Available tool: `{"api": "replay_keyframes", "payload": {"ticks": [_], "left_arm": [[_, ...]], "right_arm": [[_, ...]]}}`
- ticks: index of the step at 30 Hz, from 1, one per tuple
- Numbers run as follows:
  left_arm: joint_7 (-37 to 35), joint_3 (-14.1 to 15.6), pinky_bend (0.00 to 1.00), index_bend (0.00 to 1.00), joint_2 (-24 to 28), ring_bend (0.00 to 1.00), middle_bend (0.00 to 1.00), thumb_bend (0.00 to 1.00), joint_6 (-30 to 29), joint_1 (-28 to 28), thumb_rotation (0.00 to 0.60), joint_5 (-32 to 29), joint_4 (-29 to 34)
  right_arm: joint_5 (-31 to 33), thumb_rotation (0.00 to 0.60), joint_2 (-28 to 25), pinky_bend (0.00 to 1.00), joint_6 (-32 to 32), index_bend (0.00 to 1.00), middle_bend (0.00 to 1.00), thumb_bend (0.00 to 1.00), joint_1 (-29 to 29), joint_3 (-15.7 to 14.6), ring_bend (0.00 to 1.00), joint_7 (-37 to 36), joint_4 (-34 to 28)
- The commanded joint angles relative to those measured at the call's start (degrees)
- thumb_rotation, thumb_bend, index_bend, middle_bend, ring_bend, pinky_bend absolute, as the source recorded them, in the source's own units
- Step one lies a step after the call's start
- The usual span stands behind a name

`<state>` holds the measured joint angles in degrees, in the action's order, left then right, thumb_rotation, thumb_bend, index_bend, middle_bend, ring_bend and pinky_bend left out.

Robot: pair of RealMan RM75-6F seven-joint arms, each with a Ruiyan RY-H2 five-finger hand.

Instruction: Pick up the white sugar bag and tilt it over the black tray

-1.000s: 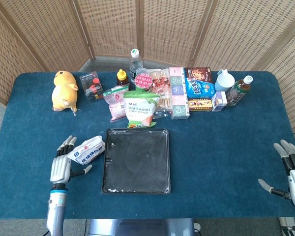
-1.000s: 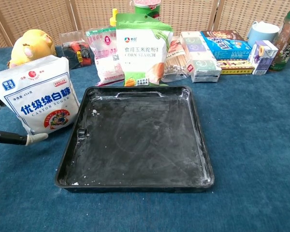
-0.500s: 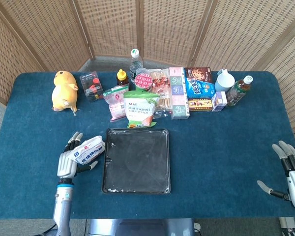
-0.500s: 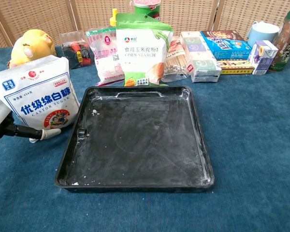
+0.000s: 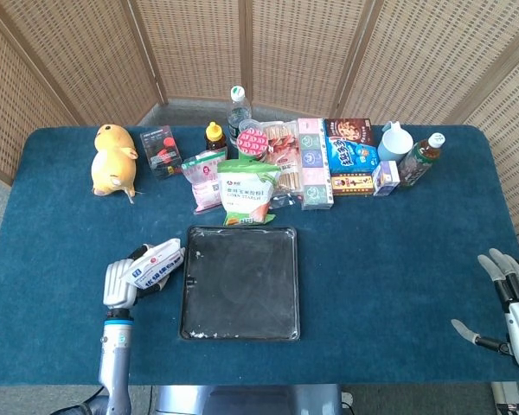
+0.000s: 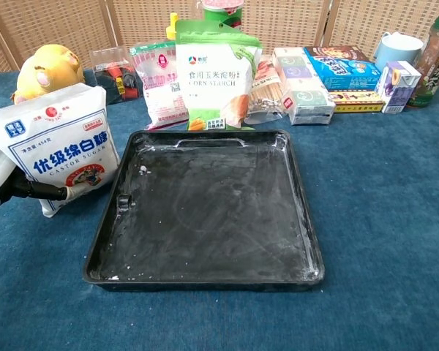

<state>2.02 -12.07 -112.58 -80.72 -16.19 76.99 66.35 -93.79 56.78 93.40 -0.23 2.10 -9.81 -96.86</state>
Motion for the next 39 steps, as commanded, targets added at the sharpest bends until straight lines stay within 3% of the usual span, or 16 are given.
{"api": "replay_keyframes", "payload": {"ticks": [1, 5, 13, 23, 31, 35, 39], "left_arm": [[-0.31, -0.17, 0.72, 0.74, -0.22, 0.71, 0.69, 0.44, -0.40, -0.34, 0.600, 0.43, -1.02], [-1.46, -0.19, 0.73, 0.77, -0.03, 0.73, 0.72, 0.49, -0.91, -0.69, 0.600, 1.26, -2.15], [-8.95, 1.67, 0.74, 0.78, 2.33, 0.75, 0.73, 0.49, -2.70, -0.74, 0.600, 5.27, -4.53], [-14.88, 4.03, 0.76, 0.81, 9.60, 0.76, 0.75, 0.49, -6.90, -0.36, 0.600, 11.28, -0.89], [-8.13, 6.04, 0.76, 0.82, 22.14, 0.77, 0.75, 0.50, -5.97, -4.44, 0.600, 19.93, 8.06], [0.03, 6.48, 0.76, 0.82, 31.05, 0.77, 0.75, 0.51, -0.27, -8.43, 0.600, 23.42, 14.46], [11.17, 6.52, 0.76, 0.82, 36.60, 0.77, 0.75, 0.52, 6.22, -11.98, 0.600, 25.25, 18.96]], "right_arm": [[-0.04, 0.493, -0.02, 0.04, -0.12, 0.04, 0.02, 0.00, 0.02, -0.08, 0.04, -0.09, -0.02], [-0.03, 0.493, 0.07, 0.04, -0.21, 0.03, 0.02, 0.00, 0.07, -0.10, 0.04, -0.01, 0.01], [0.00, 0.493, 0.20, 0.04, -0.33, 0.03, 0.02, 0.00, 0.08, -0.16, 0.04, 0.47, -0.09], [-0.12, 0.495, 0.37, 0.04, -0.34, 0.04, 0.02, 0.00, 0.08, -0.23, 0.04, 0.96, -0.42], [-0.05, 0.492, 0.03, 0.04, 0.04, 0.03, 0.02, 0.00, -0.16, -0.25, 0.04, 0.59, -0.80], [-0.01, 0.491, -0.14, 0.04, 0.16, 0.04, 0.02, 0.00, -0.21, -0.20, 0.04, 0.27, -0.87], [0.14, 0.493, -0.18, 0.04, -0.10, 0.03, 0.02, 0.00, -0.14, -0.21, 0.04, 0.21, -0.91]]}}
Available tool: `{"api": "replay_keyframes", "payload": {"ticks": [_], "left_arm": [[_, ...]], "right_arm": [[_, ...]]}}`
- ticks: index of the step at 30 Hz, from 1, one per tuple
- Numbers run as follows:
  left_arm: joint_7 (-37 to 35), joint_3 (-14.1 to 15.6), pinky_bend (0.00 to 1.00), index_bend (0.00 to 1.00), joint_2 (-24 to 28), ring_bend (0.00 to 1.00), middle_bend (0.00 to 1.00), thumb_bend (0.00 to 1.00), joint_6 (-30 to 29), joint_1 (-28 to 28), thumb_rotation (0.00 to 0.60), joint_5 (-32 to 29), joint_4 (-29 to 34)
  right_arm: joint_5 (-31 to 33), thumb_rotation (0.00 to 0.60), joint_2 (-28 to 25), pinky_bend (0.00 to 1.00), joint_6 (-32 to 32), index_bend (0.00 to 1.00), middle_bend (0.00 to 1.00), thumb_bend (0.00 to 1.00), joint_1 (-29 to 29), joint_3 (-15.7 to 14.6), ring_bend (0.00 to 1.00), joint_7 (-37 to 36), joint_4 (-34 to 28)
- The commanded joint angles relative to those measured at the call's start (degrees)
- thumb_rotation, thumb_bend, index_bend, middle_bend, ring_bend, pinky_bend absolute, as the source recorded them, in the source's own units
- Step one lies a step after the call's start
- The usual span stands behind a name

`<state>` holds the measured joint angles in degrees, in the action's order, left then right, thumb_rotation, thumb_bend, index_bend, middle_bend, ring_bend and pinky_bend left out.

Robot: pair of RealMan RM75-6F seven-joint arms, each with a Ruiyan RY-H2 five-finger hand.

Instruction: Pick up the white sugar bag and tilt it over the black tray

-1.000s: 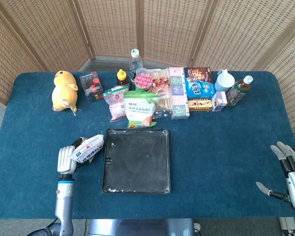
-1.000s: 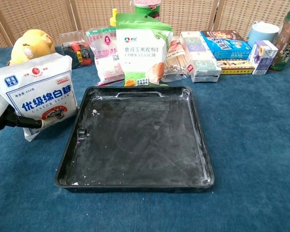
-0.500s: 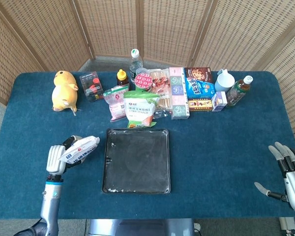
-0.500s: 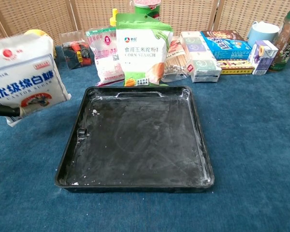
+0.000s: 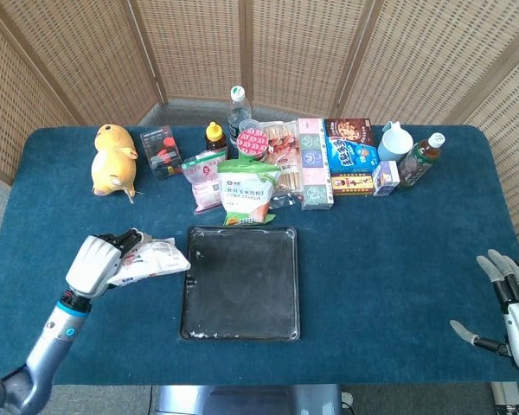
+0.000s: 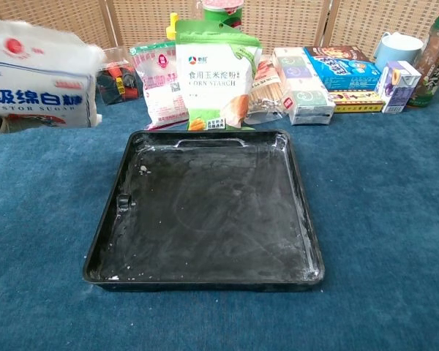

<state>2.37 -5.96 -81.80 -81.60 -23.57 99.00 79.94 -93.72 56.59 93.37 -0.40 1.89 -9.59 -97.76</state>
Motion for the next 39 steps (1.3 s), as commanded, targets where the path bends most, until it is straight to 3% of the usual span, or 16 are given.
{"api": "replay_keyframes", "payload": {"ticks": [1, 8, 13, 23, 31, 39], "left_arm": [[13.07, 0.23, 0.76, 0.82, 6.65, 0.77, 0.75, 0.52, 8.53, -5.35, 0.600, 3.27, 6.28], [26.26, -0.70, 0.76, 0.83, 8.66, 0.77, 0.75, 0.51, 15.31, -9.48, 0.600, 3.55, 8.96], [32.33, -1.42, 0.76, 0.83, 7.76, 0.77, 0.75, 0.53, 16.58, -11.54, 0.600, 4.71, 9.30], [51.42, -1.57, 0.76, 0.86, 9.14, 0.77, 0.77, 0.53, 23.27, -17.81, 0.600, 12.68, 9.92], [65.86, -1.77, 0.76, 0.87, 9.92, 0.77, 0.77, 0.52, 30.36, -19.94, 0.600, 14.73, 12.45], [72.41, -2.54, 0.76, 0.88, 9.33, 0.77, 0.77, 0.51, 33.01, -19.47, 0.600, 12.94, 14.00]], "right_arm": [[0.11, 0.494, -0.01, 0.04, -0.09, 0.03, 0.02, 0.00, 0.04, 0.03, 0.04, -0.07, -0.02], [0.33, 0.494, -0.27, 0.04, -0.21, 0.04, 0.02, 0.00, 0.06, 0.09, 0.04, -0.51, -0.05], [0.55, 0.495, -0.33, 0.04, -0.51, 0.03, 0.02, 0.00, 0.18, 0.14, 0.04, -0.85, 0.11], [0.77, 0.491, -0.56, 0.04, -0.75, 0.04, 0.02, 0.00, 0.22, 0.13, 0.04, -1.22, 0.06], [0.62, 0.493, -0.51, 0.04, -1.03, 0.04, 0.02, 0.00, 0.31, 0.00, 0.04, -1.01, 0.10], [0.64, 0.491, -0.49, 0.04, -0.98, 0.04, 0.02, 0.00, 0.27, -0.01, 0.04, -0.95, 0.19]]}}
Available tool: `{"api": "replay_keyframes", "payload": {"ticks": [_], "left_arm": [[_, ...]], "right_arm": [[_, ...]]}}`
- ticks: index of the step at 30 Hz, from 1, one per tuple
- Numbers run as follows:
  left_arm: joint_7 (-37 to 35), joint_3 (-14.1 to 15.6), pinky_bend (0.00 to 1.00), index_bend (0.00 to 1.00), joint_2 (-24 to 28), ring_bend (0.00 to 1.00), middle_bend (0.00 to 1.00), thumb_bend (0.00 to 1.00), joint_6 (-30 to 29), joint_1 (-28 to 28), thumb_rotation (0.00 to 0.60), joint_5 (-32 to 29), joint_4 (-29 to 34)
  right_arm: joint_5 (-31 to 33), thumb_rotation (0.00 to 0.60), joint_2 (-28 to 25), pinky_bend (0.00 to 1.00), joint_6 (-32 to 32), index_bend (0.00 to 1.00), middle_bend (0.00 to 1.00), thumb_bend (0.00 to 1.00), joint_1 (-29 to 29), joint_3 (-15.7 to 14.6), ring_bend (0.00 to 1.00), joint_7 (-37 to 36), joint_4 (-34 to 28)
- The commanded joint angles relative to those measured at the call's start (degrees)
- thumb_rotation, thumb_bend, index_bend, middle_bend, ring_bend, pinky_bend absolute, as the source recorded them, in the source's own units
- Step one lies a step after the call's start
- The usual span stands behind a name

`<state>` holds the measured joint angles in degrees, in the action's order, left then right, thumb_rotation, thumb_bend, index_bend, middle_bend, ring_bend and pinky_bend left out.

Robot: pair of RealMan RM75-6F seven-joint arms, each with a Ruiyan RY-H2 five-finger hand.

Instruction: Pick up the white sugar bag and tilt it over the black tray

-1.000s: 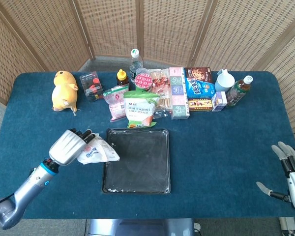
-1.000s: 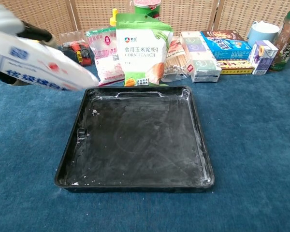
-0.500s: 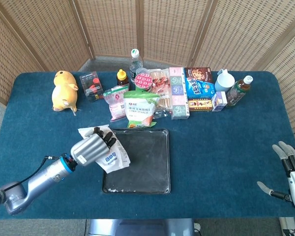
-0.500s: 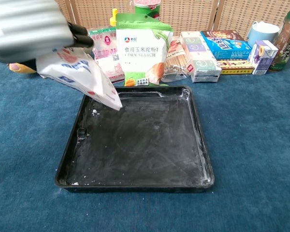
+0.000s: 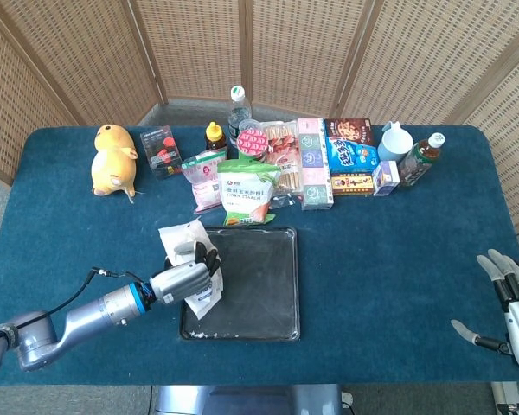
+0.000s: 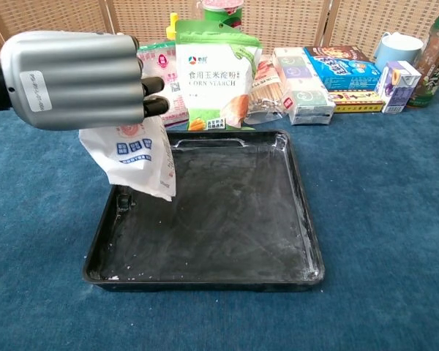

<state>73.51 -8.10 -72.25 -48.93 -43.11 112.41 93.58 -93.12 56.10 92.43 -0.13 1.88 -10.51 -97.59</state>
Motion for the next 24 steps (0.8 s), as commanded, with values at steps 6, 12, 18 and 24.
{"api": "replay_keyframes", "payload": {"ticks": [6, 12, 18, 24], "left_arm": [[7.36, -1.94, 0.76, 0.89, -0.08, 0.78, 0.78, 0.51, -1.07, 0.86, 0.600, -0.40, 0.47], [14.92, -3.66, 0.76, 0.91, -1.58, 0.81, 0.83, 0.52, -1.51, 4.37, 0.600, -6.46, 2.93], [9.49, -3.64, 0.76, 0.91, -2.93, 0.81, 0.83, 0.52, -5.05, 6.20, 0.600, -10.51, 3.52], [-8.24, -2.71, 0.76, 0.91, -5.20, 0.81, 0.83, 0.52, -13.81, 9.56, 0.600, -13.77, 1.70]], "right_arm": [[0.12, 0.490, 0.00, 0.04, -0.26, 0.04, 0.02, 0.00, 0.10, -0.01, 0.04, 0.09, -0.05], [-0.04, 0.491, -0.02, 0.04, -0.03, 0.04, 0.02, 0.00, -0.03, -0.08, 0.04, 0.14, -0.12], [0.16, 0.494, -0.04, 0.04, -0.22, 0.04, 0.02, 0.00, 0.02, -0.06, 0.04, -0.02, 0.01], [0.28, 0.493, 0.04, 0.04, -0.30, 0.03, 0.02, 0.00, 0.02, -0.04, 0.04, 0.29, -0.12]]}}
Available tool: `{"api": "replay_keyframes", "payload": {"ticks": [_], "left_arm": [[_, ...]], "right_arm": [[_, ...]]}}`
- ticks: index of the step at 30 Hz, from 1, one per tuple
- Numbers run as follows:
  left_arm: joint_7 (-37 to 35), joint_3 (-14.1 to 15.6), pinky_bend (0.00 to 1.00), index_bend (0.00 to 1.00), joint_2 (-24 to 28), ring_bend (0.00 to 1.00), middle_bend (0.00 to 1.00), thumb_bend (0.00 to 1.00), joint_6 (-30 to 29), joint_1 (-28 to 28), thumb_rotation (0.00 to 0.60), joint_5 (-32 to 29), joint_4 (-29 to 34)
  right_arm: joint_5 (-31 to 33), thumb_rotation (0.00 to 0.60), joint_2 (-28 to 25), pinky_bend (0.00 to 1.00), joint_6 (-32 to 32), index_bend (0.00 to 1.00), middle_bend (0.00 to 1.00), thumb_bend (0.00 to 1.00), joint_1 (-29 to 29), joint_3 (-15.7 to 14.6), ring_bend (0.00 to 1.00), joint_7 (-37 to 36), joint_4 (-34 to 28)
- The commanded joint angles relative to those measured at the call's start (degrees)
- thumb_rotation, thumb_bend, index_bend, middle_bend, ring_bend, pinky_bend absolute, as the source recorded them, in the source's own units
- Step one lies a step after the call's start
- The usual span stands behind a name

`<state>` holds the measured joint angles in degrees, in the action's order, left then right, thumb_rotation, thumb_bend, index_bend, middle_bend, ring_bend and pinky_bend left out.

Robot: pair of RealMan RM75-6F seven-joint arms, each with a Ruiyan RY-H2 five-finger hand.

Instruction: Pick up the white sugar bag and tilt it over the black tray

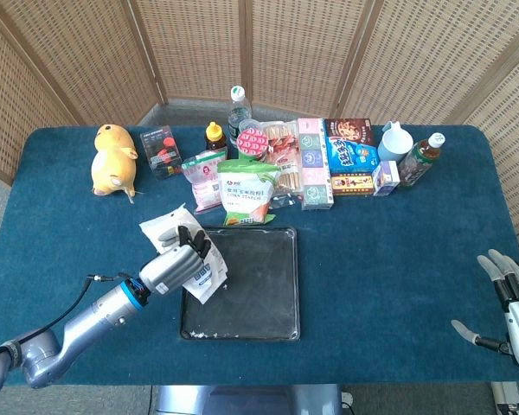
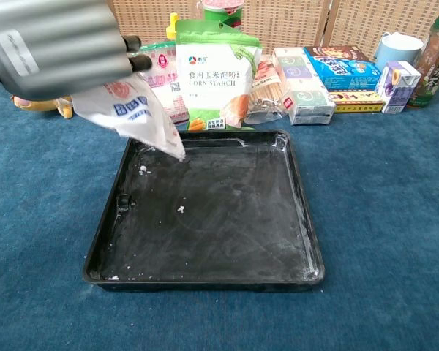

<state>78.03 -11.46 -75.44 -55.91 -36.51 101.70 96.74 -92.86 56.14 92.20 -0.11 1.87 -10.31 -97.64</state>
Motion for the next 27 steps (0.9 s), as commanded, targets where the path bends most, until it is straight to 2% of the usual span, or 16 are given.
{"api": "replay_keyframes", "payload": {"ticks": [1, 4, 5, 10, 15, 18, 21, 27], "left_arm": [[-16.14, 0.79, 0.76, 0.91, -2.44, 0.81, 0.83, 0.52, -8.19, 3.67, 0.600, -3.98, -2.19], [-24.49, 1.35, 0.76, 0.91, -3.74, 0.81, 0.83, 0.52, -11.08, 5.09, 0.600, -5.66, -4.48], [-30.31, 1.50, 0.76, 0.91, -4.69, 0.81, 0.83, 0.52, -12.51, 6.32, 0.600, -7.93, -5.79], [-50.15, 2.09, 0.76, 0.91, -8.74, 0.81, 0.83, 0.52, -15.89, 8.81, 0.600, -12.25, -13.06], [-64.33, 2.25, 0.76, 0.91, -12.19, 0.81, 0.83, 0.53, -18.44, 10.45, 0.600, -14.09, -18.61], [-75.49, 1.94, 0.76, 0.91, -15.70, 0.81, 0.83, 0.53, -19.72, 11.55, 0.600, -16.11, -23.78], [-82.53, 1.61, 0.76, 0.91, -18.69, 0.81, 0.83, 0.53, -20.51, 11.91, 0.600, -17.09, -27.63], [-88.97, 1.95, 0.74, 0.91, -23.23, 0.81, 0.83, 0.52, -20.47, 11.84, 0.600, -17.90, -33.40]], "right_arm": [[-0.02, 0.494, 0.01, 0.04, -0.14, 0.03, 0.02, 0.00, 0.01, -0.08, 0.04, 0.20, -0.12], [-0.11, 0.492, 0.08, 0.04, -0.17, 0.03, 0.02, 0.00, 0.01, -0.13, 0.04, 0.56, -0.24], [-0.21, 0.492, 0.12, 0.04, -0.16, 0.03, 0.02, 0.00, 0.00, -0.17, 0.04, 0.74, -0.31], [0.04, 0.491, 0.35, 0.04, -0.49, 0.04, 0.02, 0.00, 0.08, -0.17, 0.04, 1.40, -0.40], [0.33, 0.489, 0.56, 0.04, -0.93, 0.04, 0.02, 0.00, 0.22, -0.16, 0.04, 1.85, -0.33], [0.43, 0.491, 0.85, 0.04, -1.51, 0.03, 0.02, 0.00, 0.41, -0.28, 0.04, 2.45, -0.29], [0.41, 0.493, 1.09, 0.04, -1.77, 0.03, 0.02, 0.00, 0.51, -0.35, 0.04, 3.00, -0.35], [0.67, 0.492, 1.23, 0.04, -2.08, 0.04, 0.02, 0.00, 0.57, -0.38, 0.04, 3.20, -0.24]]}}
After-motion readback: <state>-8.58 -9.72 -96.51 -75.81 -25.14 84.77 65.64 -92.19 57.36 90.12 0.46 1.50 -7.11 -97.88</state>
